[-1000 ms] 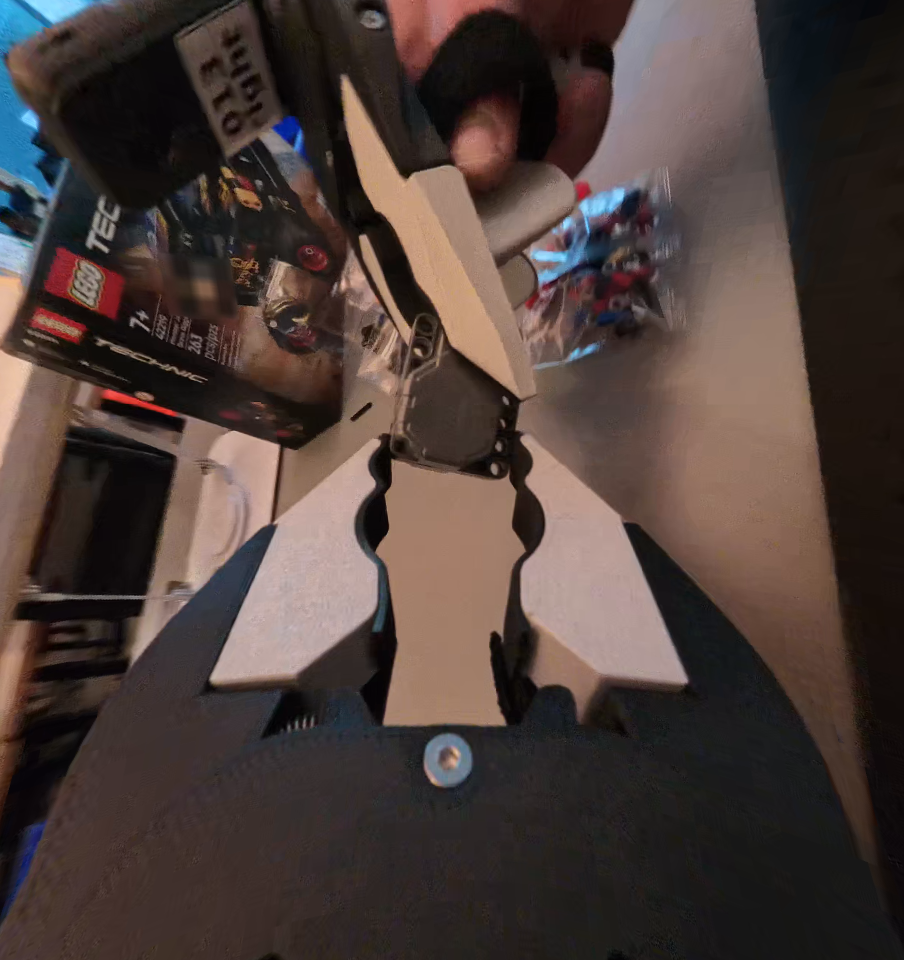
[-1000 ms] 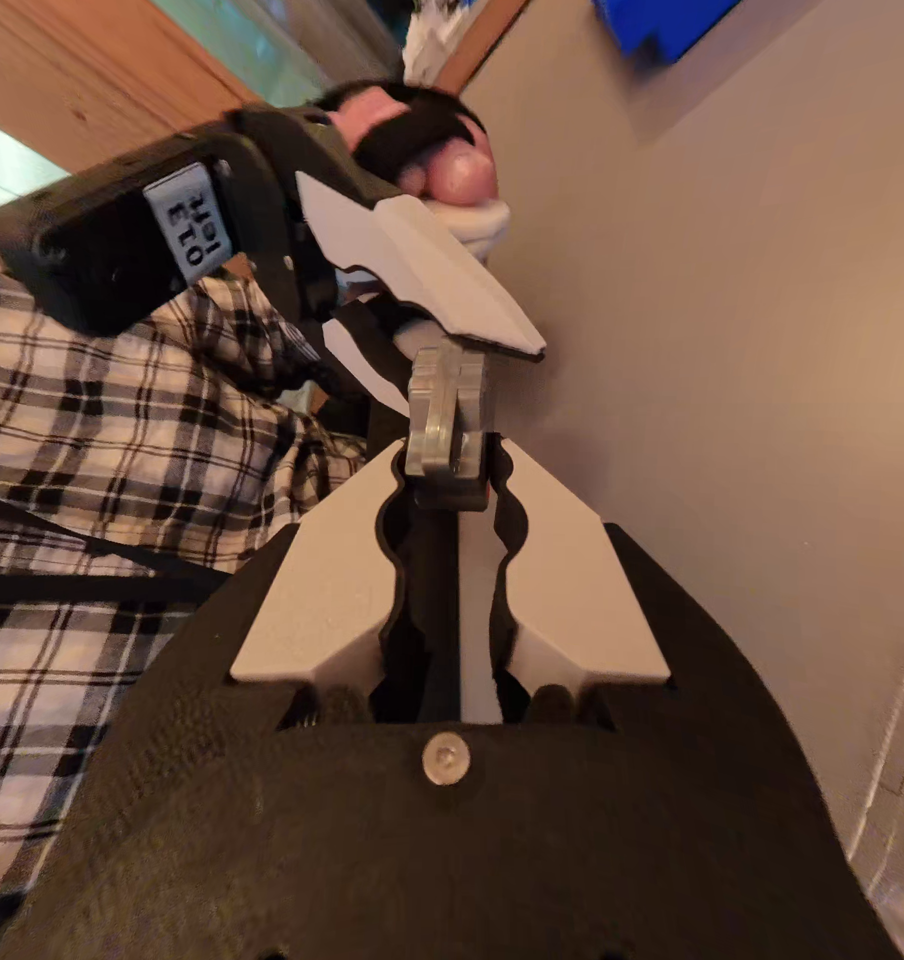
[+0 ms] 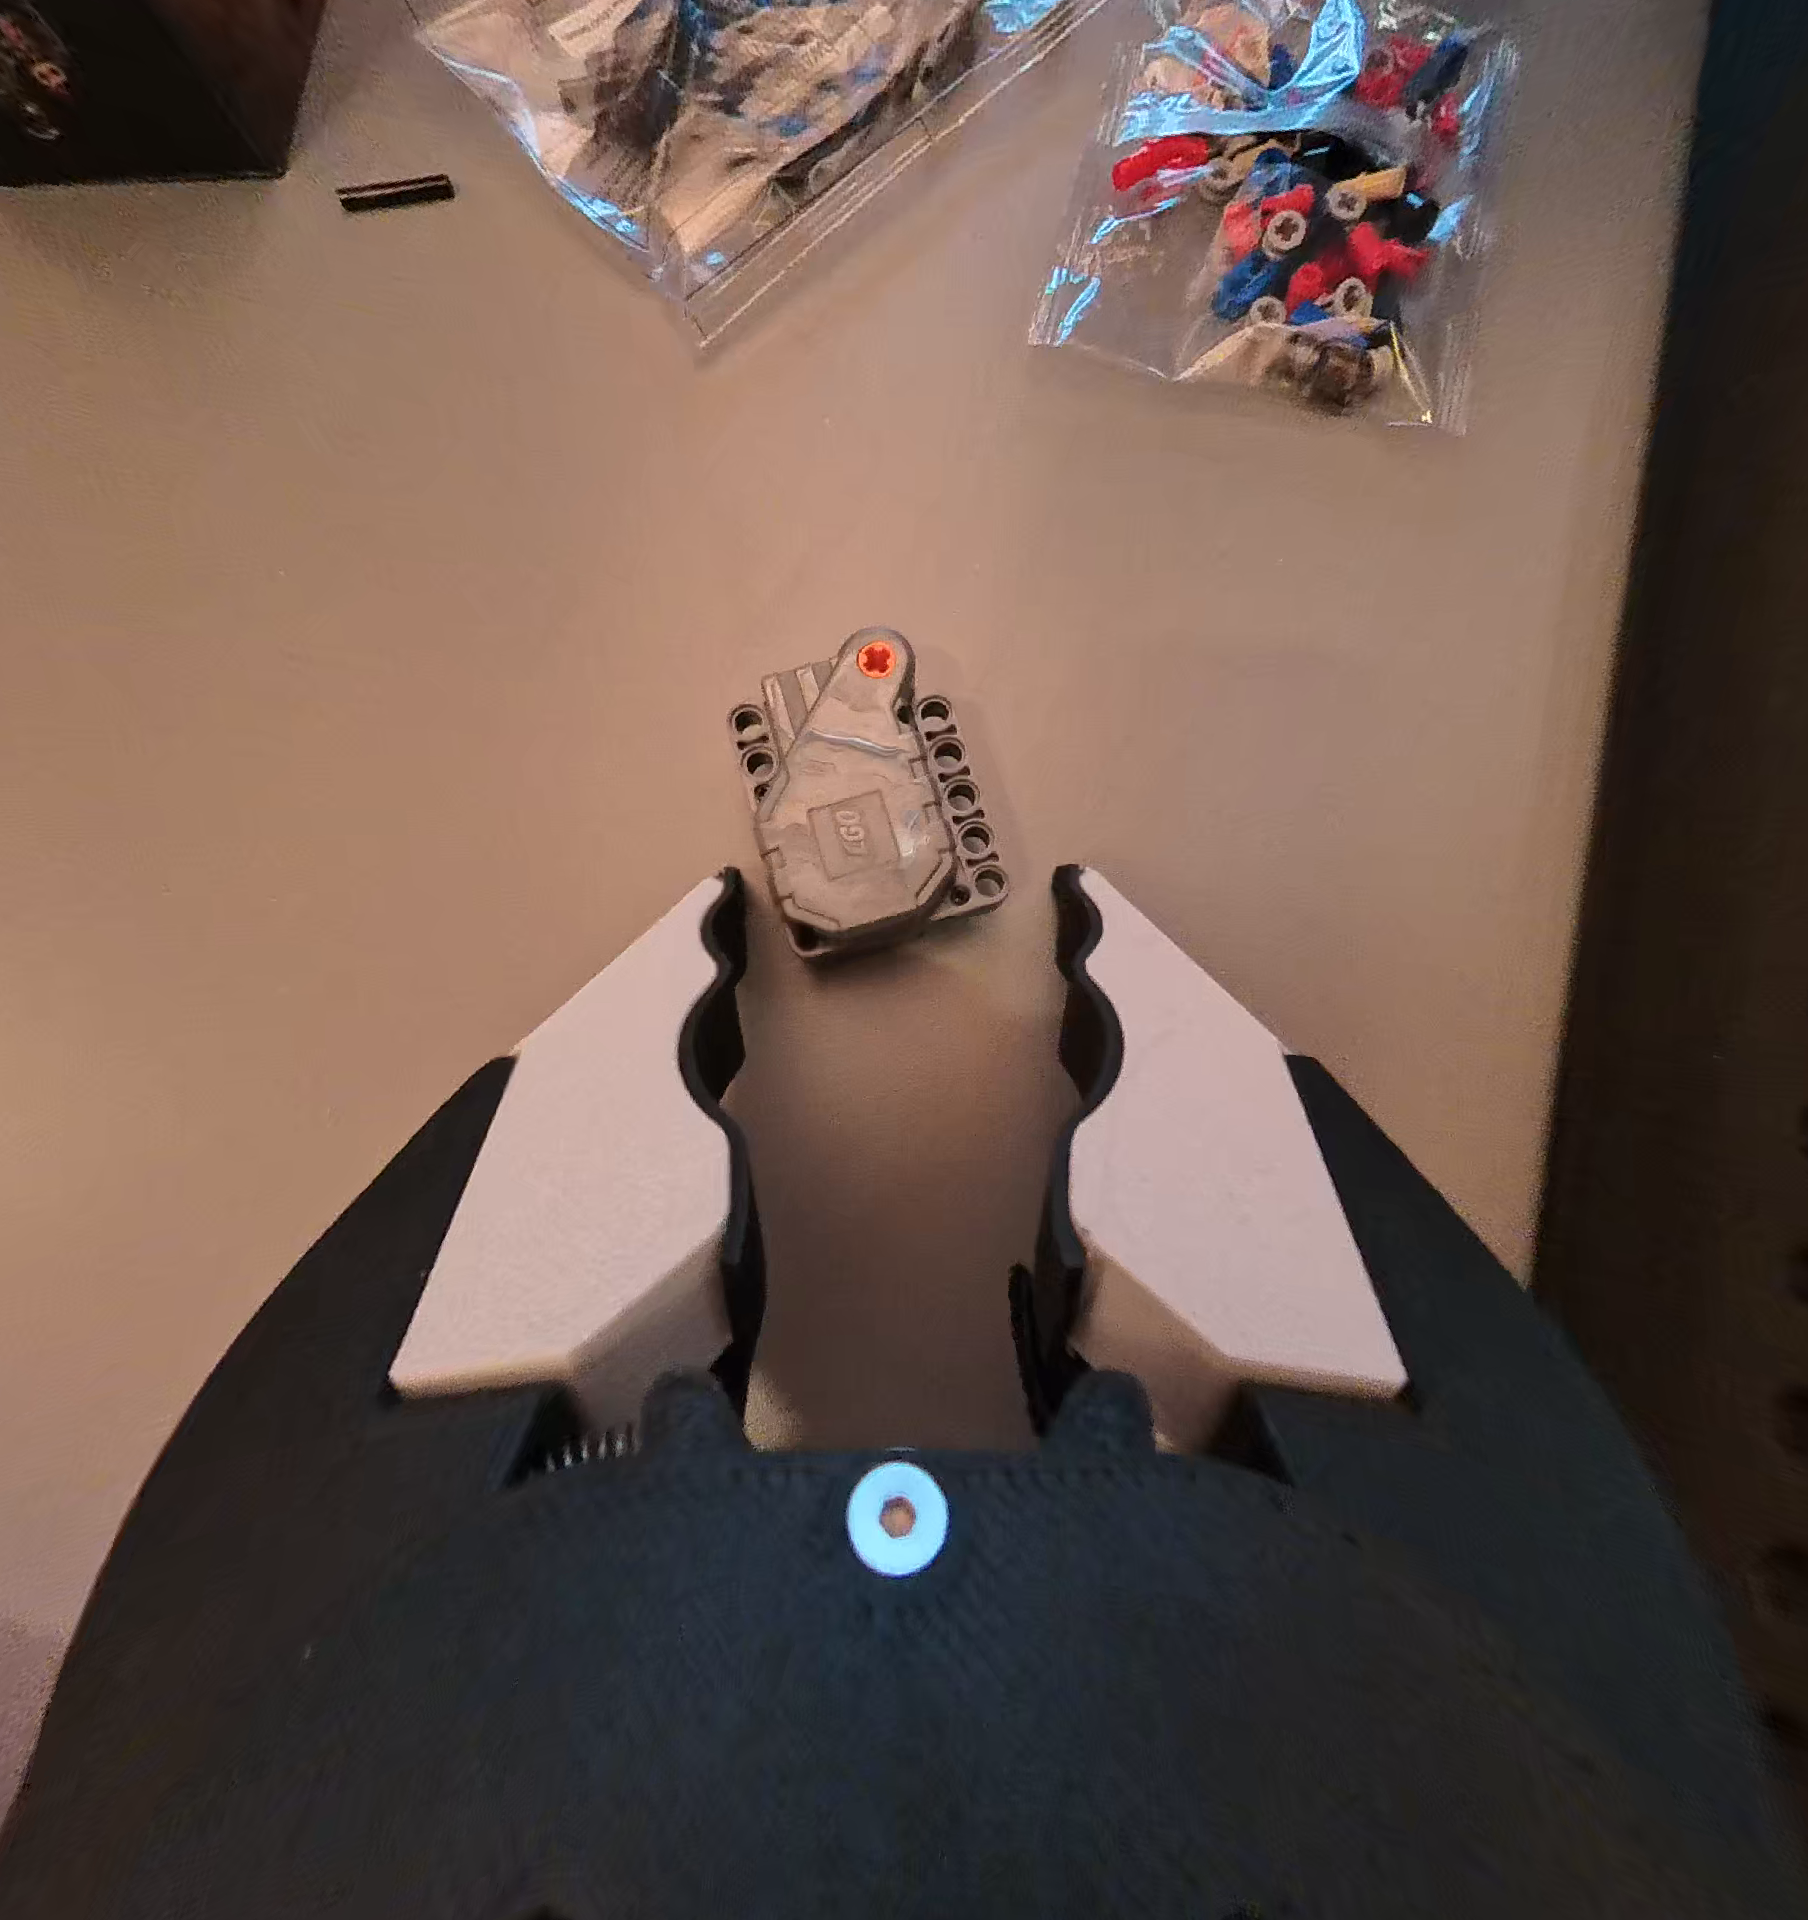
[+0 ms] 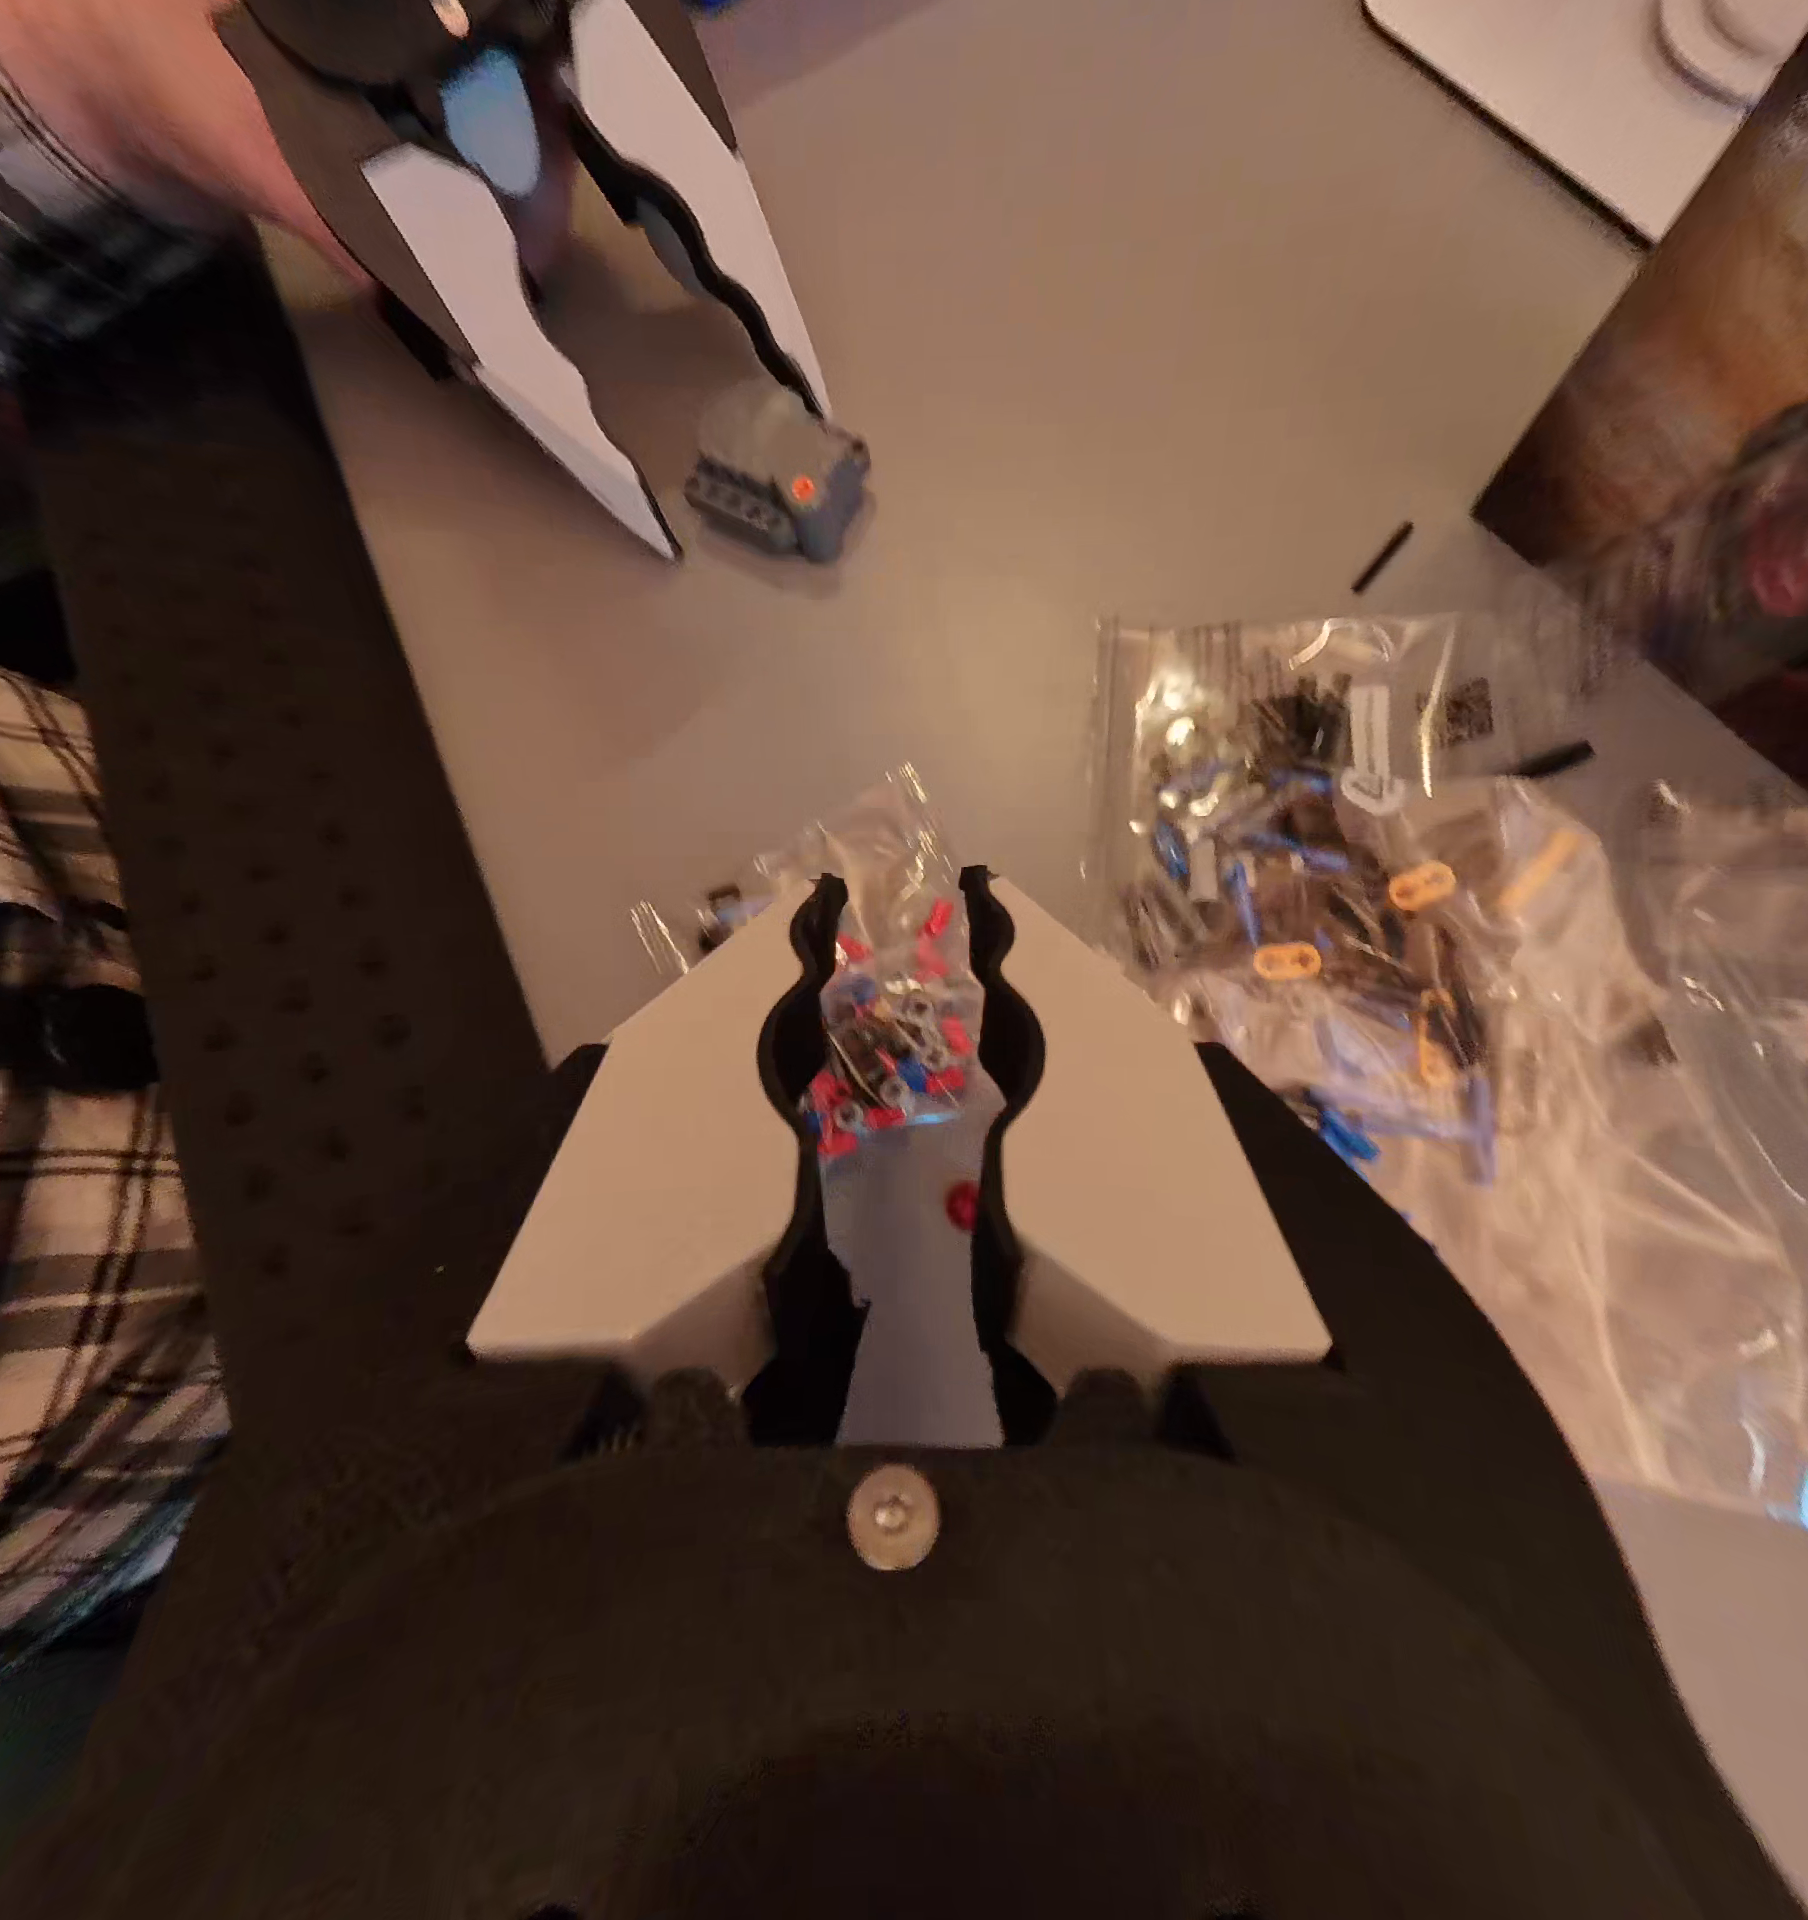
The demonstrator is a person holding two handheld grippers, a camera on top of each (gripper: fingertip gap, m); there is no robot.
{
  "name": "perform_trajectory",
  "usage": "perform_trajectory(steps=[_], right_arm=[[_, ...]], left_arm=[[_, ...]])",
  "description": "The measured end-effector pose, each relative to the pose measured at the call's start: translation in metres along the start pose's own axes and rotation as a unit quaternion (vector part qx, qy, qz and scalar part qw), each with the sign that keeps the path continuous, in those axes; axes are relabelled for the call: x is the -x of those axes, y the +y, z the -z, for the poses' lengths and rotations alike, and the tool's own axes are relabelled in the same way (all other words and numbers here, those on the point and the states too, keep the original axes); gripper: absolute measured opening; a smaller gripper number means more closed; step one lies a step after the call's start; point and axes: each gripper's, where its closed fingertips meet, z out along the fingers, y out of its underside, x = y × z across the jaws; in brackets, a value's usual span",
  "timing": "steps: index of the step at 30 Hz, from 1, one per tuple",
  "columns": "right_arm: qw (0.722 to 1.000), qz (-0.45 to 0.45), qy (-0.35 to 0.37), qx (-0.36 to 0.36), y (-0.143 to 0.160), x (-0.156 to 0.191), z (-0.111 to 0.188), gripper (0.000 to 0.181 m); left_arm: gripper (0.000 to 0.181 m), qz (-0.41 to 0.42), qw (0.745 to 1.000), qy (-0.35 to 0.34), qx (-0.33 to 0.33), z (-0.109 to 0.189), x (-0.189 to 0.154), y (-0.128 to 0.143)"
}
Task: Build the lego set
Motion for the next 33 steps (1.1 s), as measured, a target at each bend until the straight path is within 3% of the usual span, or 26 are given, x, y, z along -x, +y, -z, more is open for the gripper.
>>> perform_trajectory(steps=[4,10,14,24,28,33], right_arm=[[0.999,0.016,0.018,0.035,0.02,-0.005,-0.004,0.015],[0.996,0.052,0.041,0.063,0.027,-0.007,-0.027,0.01],[0.989,0.065,0.055,0.119,0.04,-0.012,-0.046,0.006],[0.994,0.057,0.033,0.086,0.028,-0.004,-0.048,0.0],[0.993,0.056,0.038,0.093,0.029,-0.007,-0.053,0.01],[0.993,0.063,0.03,0.1,0.032,-0.005,-0.06,0.0]], left_arm=[[0.042,-0.006,1.0,-0.009,0.004,-0.001,0.0,-0.001],[0.042,-0.001,1.0,-0.022,0.0,-0.004,0.002,-0.005],[0.042,-0.006,0.999,-0.034,0.004,-0.005,0.003,-0.007],[0.046,-0.008,0.999,-0.032,-0.004,-0.005,-0.001,-0.012],[0.045,-0.011,0.999,-0.035,0.003,-0.006,-0.001,-0.009],[0.044,-0.01,0.999,-0.034,0.004,-0.006,0.0,-0.008]])
